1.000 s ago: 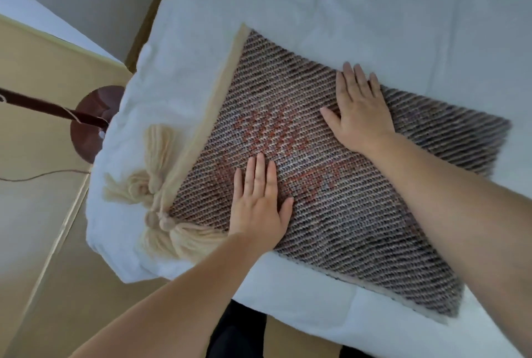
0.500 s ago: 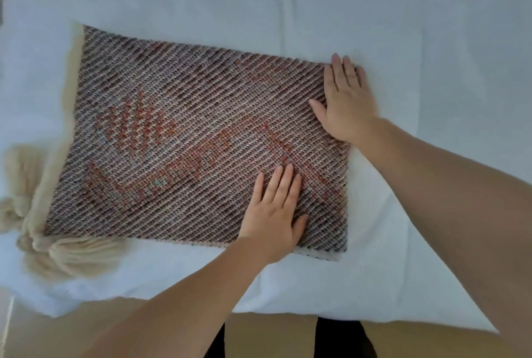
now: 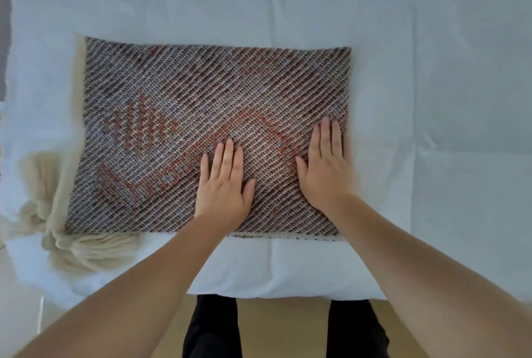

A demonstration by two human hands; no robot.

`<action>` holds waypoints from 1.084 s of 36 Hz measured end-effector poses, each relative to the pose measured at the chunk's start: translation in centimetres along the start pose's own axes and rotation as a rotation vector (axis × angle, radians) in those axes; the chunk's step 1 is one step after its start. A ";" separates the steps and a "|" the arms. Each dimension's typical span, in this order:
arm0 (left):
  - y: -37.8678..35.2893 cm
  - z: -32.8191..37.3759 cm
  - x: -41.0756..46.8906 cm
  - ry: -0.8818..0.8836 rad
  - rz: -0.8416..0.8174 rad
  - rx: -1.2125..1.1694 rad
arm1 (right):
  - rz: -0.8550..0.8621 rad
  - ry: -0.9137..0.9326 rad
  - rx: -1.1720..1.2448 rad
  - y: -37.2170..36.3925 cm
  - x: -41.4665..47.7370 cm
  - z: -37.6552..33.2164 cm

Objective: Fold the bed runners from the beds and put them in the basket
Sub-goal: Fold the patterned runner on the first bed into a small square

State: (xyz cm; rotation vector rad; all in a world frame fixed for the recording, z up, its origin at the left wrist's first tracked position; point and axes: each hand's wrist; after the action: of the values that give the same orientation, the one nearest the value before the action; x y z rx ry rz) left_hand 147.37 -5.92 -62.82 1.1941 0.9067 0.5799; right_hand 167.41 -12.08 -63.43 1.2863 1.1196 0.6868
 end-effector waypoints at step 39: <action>9.5 8.6 -6.6 0.056 -0.164 -0.572 | -0.065 -0.169 0.855 17.8 6.7 -2.7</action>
State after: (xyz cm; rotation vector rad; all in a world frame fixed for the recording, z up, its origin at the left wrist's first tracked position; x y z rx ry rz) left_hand 151.77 -12.92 -51.09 0.5865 0.8022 0.6829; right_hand 170.51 -1.37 -47.80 1.9619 1.3602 0.0103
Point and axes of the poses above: each hand's wrist, its own x-axis towards the middle knuckle, its own y-axis out of the back of the hand, z = x × y, and after that the axes turned 7 degrees about z, right-handed
